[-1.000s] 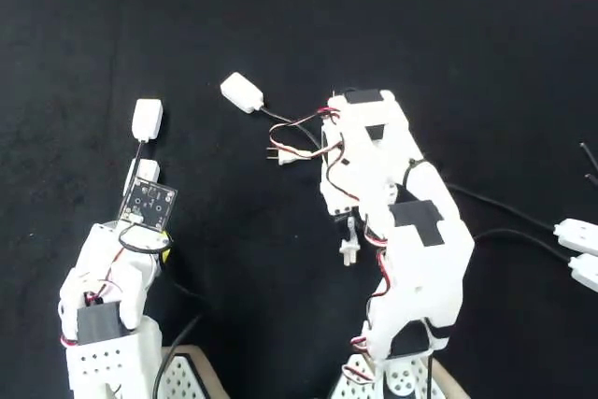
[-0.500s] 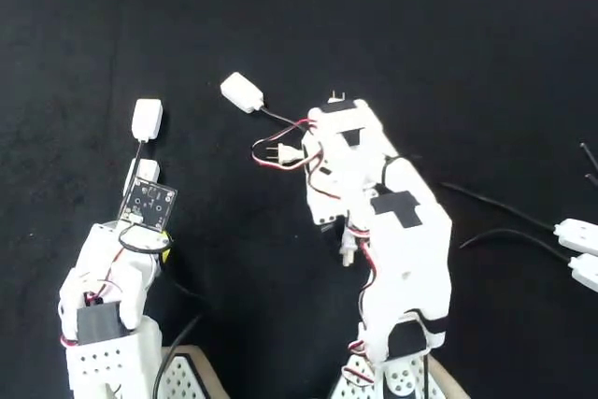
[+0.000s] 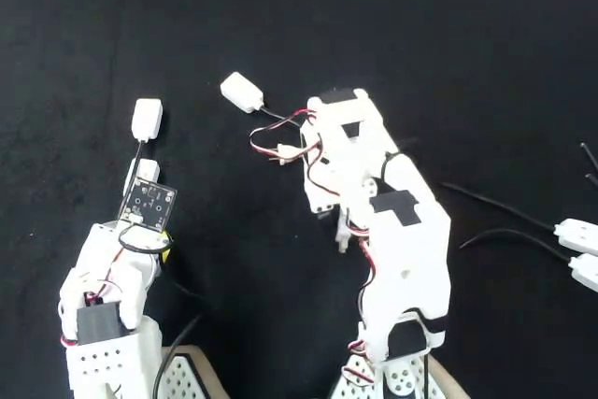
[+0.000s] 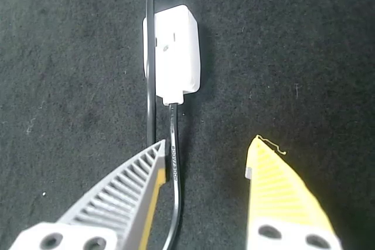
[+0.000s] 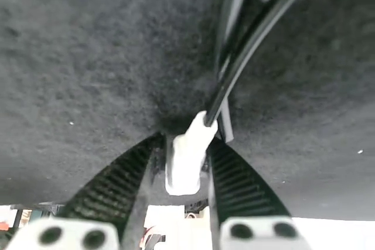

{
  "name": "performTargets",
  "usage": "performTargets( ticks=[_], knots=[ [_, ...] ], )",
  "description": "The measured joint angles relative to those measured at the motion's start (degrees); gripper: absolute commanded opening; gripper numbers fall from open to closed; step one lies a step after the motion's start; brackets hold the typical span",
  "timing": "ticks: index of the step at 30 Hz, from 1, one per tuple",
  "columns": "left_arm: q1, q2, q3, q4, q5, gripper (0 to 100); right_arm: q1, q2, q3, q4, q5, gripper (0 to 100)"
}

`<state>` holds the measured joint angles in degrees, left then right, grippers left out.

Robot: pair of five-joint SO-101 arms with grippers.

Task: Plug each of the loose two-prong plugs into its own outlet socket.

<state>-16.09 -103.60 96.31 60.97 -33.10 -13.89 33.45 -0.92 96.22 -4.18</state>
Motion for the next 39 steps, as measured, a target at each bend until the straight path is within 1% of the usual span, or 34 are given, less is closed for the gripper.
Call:
performTargets(
  ticks=[2, 6, 8, 11, 17, 22, 32, 36, 39],
  knots=[
    [0.0, 0.0, 0.0, 0.0, 0.0, 23, 0.0, 0.0, -0.09, 0.0, 0.0, 10.8],
    [0.0, 0.0, 0.0, 0.0, 0.0, 23, 0.0, 0.0, -0.35, 0.79, 0.0, 20.1],
    [0.0, 0.0, 0.0, 0.0, 0.0, 23, 0.0, 0.0, -0.35, 0.97, 0.0, 22.0],
    [0.0, 0.0, 0.0, 0.0, 0.0, 23, 0.0, 0.0, -0.62, 0.97, 0.0, 19.4],
    [0.0, 0.0, 0.0, 0.0, 0.0, 23, 0.62, 0.0, -3.87, 0.97, 0.0, 9.6],
    [0.0, 0.0, 0.0, 0.0, 0.0, 23, 2.37, 0.09, -4.92, 0.97, 0.0, 10.5],
    [0.0, 0.0, 0.0, 0.0, 0.0, 23, 2.37, 4.13, -5.45, 0.97, 0.0, 10.2],
    [0.0, 0.0, 0.0, 0.0, 0.0, 23, 2.46, 4.13, -5.45, 0.97, 0.0, 5.9],
    [0.0, 0.0, 0.0, 0.0, 0.0, 23, 2.46, 4.22, -6.86, 1.05, 0.0, 5.3]
  ],
)
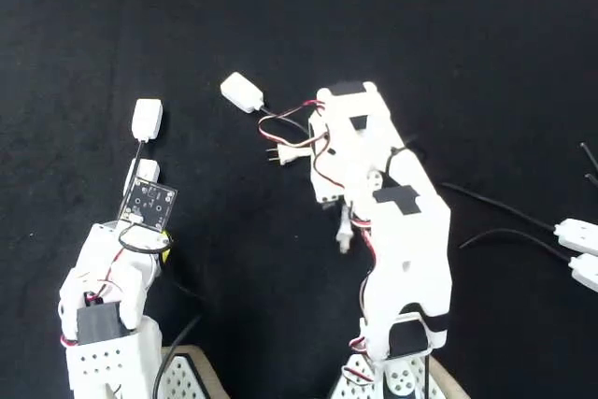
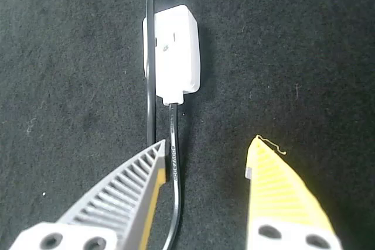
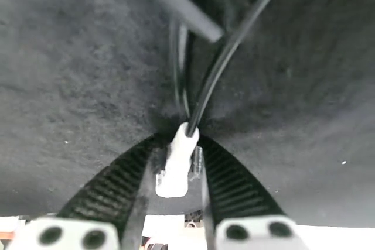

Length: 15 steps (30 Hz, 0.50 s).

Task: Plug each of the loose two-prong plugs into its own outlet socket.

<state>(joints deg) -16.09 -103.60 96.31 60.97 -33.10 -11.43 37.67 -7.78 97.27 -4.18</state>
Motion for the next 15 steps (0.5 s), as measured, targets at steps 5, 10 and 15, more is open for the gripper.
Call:
performTargets(
  ticks=[5, 10, 15],
  knots=[
    [0.0, 0.0, 0.0, 0.0, 0.0, 23, 0.0, 0.0, -0.26, 0.0, 0.0, 3.3],
    [0.0, 0.0, 0.0, 0.0, 0.0, 23, 0.0, 0.0, -0.26, 0.0, 0.0, 3.4],
    [0.0, 0.0, 0.0, 0.0, 0.0, 23, 0.0, -6.42, 4.4, -0.18, 0.0, 3.3]
  ],
)
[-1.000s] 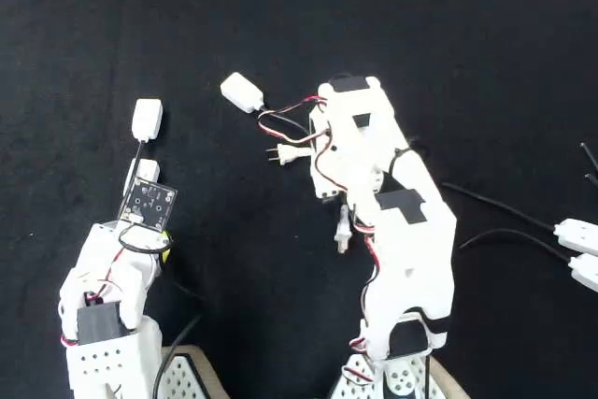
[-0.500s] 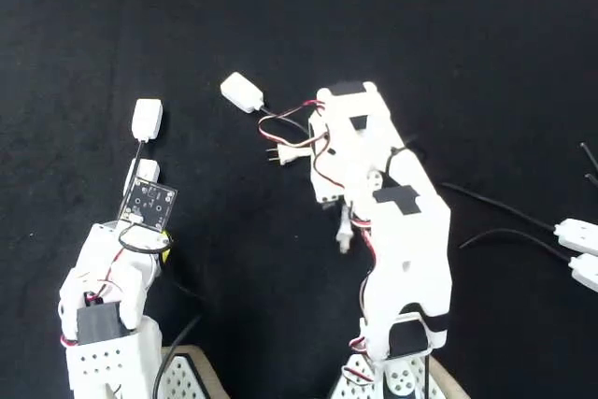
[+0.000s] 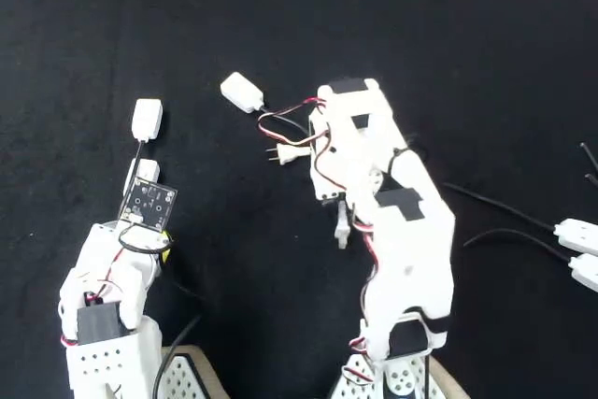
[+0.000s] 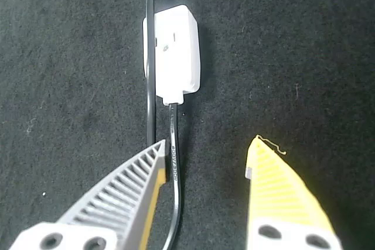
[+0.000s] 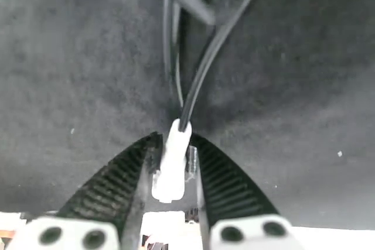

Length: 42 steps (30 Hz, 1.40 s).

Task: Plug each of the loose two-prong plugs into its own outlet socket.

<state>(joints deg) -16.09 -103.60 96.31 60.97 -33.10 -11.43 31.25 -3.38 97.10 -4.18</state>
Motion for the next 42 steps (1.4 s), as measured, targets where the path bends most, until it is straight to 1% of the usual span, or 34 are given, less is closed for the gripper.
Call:
performTargets(
  ticks=[5, 13, 14, 23, 28, 37, 40, 42],
  knots=[
    [0.0, 0.0, 0.0, 0.0, 0.0, 23, -0.09, -13.36, 10.9, -2.2, 0.62, 3.2],
    [0.0, 0.0, 0.0, 0.0, 0.0, 23, -0.09, -35.16, 25.05, -2.37, 8.53, 2.2],
    [0.0, 0.0, 0.0, 0.0, 0.0, 23, -0.09, -37.71, 26.11, -2.37, 8.97, 1.1],
    [0.0, 0.0, 0.0, 0.0, 0.0, 23, -0.09, -59.6, 30.07, -2.02, 9.85, 1.2],
    [0.0, 0.0, 0.0, 0.0, 0.0, 23, -0.35, -68.13, 30.07, -1.93, 9.93, 1.2],
    [0.0, 0.0, 0.0, 0.0, 0.0, 23, -8.79, -80.26, 30.07, -1.76, 9.93, 1.2],
    [0.0, 0.0, 0.0, 0.0, 0.0, 23, -11.78, -82.55, 30.24, -5.63, 9.23, 1.2],
    [0.0, 0.0, 0.0, 0.0, 0.0, 23, -15.12, -82.9, 33.49, -8.79, 7.56, 1.2]
  ],
)
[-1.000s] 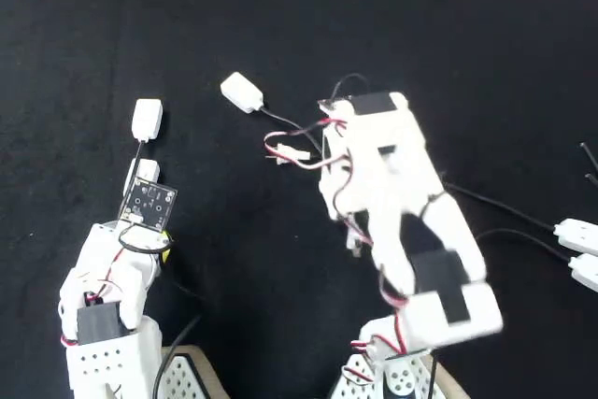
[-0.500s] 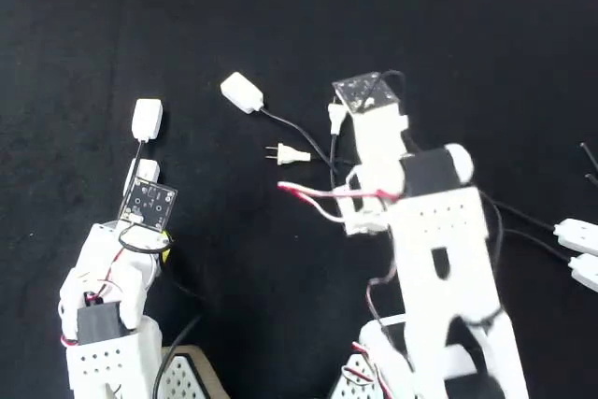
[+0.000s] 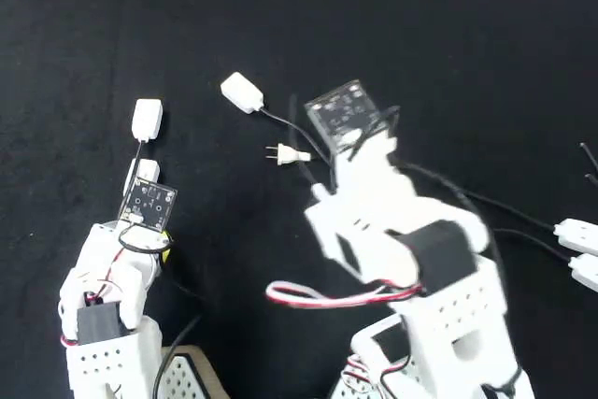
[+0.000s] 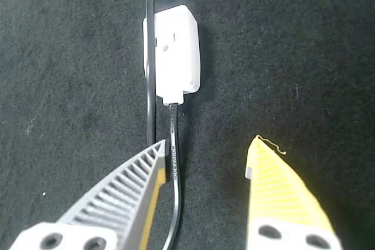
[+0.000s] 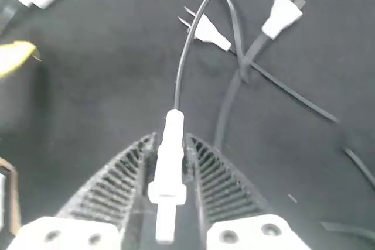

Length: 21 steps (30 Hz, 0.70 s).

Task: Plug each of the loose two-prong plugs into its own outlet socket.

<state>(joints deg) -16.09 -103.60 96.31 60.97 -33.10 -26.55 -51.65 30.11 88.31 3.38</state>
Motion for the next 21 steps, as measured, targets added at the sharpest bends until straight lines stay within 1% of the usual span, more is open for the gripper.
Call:
performTargets(
  ticks=[4, 8, 11, 16, 19, 21],
  knots=[
    [0.0, 0.0, 0.0, 0.0, 0.0, 23, -6.15, 1.85, 13.27, -8.97, -1.49, 1.2],
    [0.0, 0.0, 0.0, 0.0, 0.0, 23, -7.03, 7.03, 27.16, -21.63, -1.67, 1.5],
    [0.0, 0.0, 0.0, 0.0, 0.0, 23, -7.3, 11.96, 31.21, -28.57, -1.49, 1.5],
    [0.0, 0.0, 0.0, 0.0, 0.0, 23, -7.3, 22.51, 31.03, -30.15, 2.9, 1.5],
    [0.0, 0.0, 0.0, 0.0, 0.0, 23, -7.3, 30.42, 28.22, -27.52, 3.78, 1.6],
    [0.0, 0.0, 0.0, 0.0, 0.0, 23, -7.3, 36.22, 25.23, -26.11, 3.96, 4.2]
  ],
)
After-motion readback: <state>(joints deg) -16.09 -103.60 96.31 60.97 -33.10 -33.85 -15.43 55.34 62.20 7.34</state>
